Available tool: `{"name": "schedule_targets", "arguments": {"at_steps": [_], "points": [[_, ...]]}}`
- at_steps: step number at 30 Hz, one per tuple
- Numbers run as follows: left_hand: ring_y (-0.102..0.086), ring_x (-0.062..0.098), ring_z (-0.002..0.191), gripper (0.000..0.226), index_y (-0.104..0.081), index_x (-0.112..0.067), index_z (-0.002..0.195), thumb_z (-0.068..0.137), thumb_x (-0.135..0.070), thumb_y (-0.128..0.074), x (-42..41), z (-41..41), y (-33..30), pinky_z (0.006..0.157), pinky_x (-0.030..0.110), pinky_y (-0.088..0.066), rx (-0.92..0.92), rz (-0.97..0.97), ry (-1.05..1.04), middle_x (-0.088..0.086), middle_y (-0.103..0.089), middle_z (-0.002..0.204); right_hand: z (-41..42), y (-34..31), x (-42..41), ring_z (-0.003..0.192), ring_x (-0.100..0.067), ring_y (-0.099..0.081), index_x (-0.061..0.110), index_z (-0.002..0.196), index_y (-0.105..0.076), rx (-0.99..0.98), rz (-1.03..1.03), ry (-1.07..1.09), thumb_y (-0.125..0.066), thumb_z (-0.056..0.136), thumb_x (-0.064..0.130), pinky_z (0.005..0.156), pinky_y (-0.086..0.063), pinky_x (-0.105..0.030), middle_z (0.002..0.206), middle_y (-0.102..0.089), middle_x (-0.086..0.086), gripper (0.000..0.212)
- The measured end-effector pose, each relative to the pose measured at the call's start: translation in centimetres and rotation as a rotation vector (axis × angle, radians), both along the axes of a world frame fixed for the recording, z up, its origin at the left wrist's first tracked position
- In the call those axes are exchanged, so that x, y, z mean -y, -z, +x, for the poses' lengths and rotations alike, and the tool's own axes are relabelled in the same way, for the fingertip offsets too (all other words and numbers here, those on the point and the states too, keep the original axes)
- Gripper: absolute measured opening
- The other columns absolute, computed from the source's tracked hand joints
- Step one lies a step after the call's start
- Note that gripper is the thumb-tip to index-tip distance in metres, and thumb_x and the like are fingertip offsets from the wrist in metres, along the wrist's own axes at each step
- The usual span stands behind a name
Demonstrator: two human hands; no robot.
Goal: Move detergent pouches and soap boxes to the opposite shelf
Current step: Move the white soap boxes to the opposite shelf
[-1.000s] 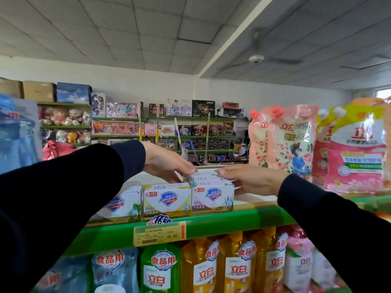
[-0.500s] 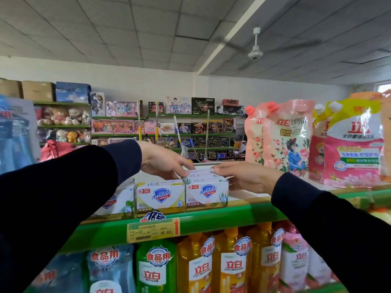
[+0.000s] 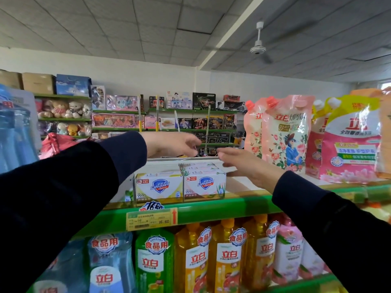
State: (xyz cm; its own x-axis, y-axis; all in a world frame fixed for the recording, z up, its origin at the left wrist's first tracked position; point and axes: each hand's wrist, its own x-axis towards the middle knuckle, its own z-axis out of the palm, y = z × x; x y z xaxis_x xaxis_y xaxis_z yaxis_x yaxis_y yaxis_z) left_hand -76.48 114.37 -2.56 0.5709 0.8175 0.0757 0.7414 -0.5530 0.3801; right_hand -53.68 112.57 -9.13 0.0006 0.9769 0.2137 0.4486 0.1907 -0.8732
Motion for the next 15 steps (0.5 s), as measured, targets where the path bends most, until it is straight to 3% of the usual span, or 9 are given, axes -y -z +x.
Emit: {"name": "schedule_targets", "arguments": {"at_steps": [2,5,8,11,15], "points": [[-0.040,0.016,0.145,0.058,-0.036,-0.022,0.156,0.103,-0.024,-0.058,1.2,1.4,-0.2,0.121,0.036,-0.030,0.151,0.070,0.042,0.000,-0.039,0.161,0.3,0.0,1.0,0.117,-0.014,-0.056,0.028,0.145,-0.053,0.008,0.130,0.065,-0.058,0.101,0.038,0.092,-0.052,-0.032,0.135,-0.058,0.006,0.045],[-0.038,0.015,0.147,0.058,-0.041,-0.020,0.153,0.099,-0.025,-0.063,2.8,4.0,0.0,0.110,0.022,-0.030,0.277,0.144,0.116,0.001,-0.040,0.161,0.8,-0.3,3.4,0.126,-0.018,-0.055,0.023,0.143,-0.055,0.061,0.270,0.179,-0.059,0.101,0.032,0.106,-0.046,-0.039,0.137,-0.059,0.003,0.043],[-0.039,0.016,0.146,0.064,-0.041,-0.017,0.153,0.096,-0.029,-0.067,4.0,6.8,0.0,0.103,0.019,-0.028,0.254,0.198,0.219,0.001,-0.041,0.160,2.1,-0.5,6.8,0.126,-0.019,-0.055,0.018,0.139,-0.056,0.096,0.348,0.290,-0.060,0.101,0.025,0.102,-0.044,-0.034,0.138,-0.058,0.000,0.039],[-0.041,0.018,0.144,0.065,-0.041,-0.017,0.152,0.095,-0.030,-0.068,5.6,9.3,0.4,0.112,0.026,-0.033,0.220,0.278,0.347,0.002,-0.044,0.158,3.9,-0.5,11.7,0.123,-0.016,-0.054,0.020,0.134,-0.060,0.174,0.418,0.436,-0.061,0.099,0.021,0.099,-0.042,-0.031,0.135,-0.059,0.002,0.035],[-0.042,0.017,0.143,0.062,-0.044,-0.017,0.150,0.094,-0.028,-0.068,8.7,12.8,2.0,0.113,0.030,-0.034,0.252,0.317,0.567,0.001,-0.046,0.155,5.5,0.5,19.5,0.114,-0.013,-0.056,0.022,0.125,-0.065,0.317,0.474,0.651,-0.064,0.094,0.017,0.090,-0.043,-0.028,0.118,-0.061,0.009,0.031]]}}
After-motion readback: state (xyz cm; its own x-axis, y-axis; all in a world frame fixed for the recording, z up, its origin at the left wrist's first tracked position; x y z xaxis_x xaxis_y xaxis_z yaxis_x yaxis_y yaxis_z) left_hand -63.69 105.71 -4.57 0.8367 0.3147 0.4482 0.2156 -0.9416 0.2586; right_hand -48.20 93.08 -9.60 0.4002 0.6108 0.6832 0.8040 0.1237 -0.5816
